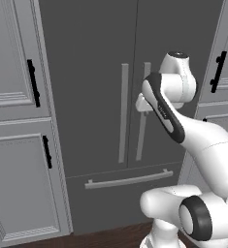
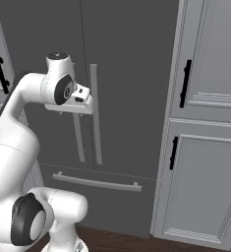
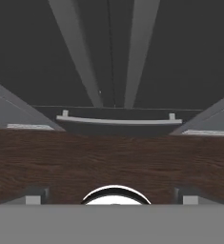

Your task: Take the strawberry from the fridge and place it on top of the pancake, located on the dining counter.

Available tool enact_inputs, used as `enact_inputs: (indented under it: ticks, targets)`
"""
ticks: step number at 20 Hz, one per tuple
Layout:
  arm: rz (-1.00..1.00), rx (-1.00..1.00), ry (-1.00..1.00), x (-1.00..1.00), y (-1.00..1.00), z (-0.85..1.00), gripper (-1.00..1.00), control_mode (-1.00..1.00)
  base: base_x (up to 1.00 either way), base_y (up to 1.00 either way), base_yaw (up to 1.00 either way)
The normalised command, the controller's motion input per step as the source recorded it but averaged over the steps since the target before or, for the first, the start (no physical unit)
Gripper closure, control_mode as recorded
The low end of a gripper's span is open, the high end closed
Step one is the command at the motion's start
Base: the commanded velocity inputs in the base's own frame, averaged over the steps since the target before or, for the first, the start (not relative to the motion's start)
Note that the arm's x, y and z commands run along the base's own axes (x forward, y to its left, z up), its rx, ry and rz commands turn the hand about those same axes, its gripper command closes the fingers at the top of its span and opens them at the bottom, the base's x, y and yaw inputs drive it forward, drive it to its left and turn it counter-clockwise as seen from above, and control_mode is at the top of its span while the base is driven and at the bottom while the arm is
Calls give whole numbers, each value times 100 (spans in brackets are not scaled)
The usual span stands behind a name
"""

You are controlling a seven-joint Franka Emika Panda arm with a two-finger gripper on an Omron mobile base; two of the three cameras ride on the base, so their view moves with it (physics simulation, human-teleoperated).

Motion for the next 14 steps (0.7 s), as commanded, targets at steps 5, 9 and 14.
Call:
enact_inputs:
  ticks: [5,9,14]
  targets:
    - [0,0,0,0,0,0,-100,100,-40,0,0]
    - [0,0,0,0,0,0,-100,100,-19,0,0]
    - [0,0,-8,23,0,-11,-100,-100,0,0,0]
